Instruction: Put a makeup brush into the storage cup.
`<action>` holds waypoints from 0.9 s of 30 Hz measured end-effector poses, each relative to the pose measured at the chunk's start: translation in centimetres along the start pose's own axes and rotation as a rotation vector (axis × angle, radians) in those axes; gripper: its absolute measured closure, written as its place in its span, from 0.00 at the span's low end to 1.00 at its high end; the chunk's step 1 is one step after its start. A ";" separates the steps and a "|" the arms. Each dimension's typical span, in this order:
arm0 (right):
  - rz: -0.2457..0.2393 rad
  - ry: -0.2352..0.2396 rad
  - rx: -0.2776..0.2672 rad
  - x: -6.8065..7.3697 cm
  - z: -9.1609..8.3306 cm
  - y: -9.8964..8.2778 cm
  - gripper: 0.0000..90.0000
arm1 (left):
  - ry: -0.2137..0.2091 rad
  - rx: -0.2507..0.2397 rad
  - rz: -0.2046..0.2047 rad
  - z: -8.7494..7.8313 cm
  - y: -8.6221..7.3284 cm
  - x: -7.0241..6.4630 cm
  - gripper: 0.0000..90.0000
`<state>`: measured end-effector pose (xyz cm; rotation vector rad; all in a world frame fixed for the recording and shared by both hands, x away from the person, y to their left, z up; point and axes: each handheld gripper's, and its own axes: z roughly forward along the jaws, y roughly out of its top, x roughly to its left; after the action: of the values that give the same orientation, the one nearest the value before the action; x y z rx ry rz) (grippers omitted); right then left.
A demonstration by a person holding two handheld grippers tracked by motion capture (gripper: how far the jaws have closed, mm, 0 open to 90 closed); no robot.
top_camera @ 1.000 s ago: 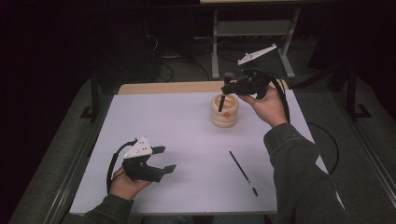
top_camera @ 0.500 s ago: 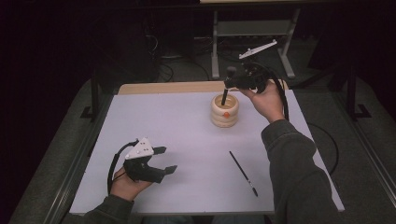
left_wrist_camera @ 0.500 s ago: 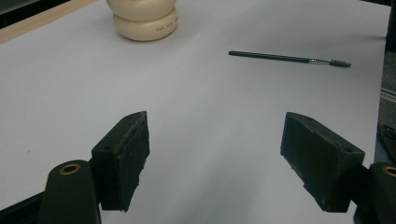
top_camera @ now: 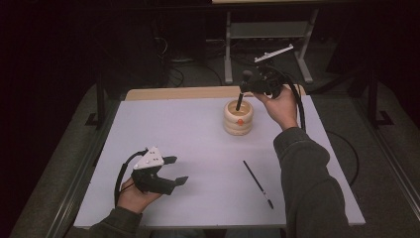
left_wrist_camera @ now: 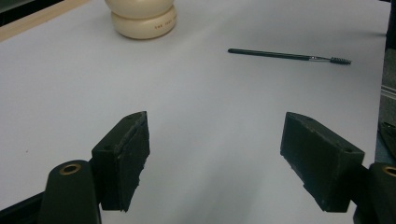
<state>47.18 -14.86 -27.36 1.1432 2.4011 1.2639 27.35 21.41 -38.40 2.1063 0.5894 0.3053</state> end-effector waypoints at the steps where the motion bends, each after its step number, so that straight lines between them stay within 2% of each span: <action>1: 0.003 0.001 -0.001 0.0 0.1 0.0 0.87 | -0.002 0.001 -0.005 0.0 0.0 0.0 0.26; 18: 0.017 -0.016 -0.008 -0.3 1.0 -0.2 0.87 | -0.005 0.007 0.007 0.1 0.1 -0.1 0.26; 27: 0.025 -0.019 0.007 -0.5 1.8 -0.4 0.87 | -0.007 -0.002 0.003 0.0 0.1 -0.1 0.26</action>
<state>48.16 -14.22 -28.84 1.1849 2.3873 1.2473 27.28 21.28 -38.37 2.1057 0.5812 0.3001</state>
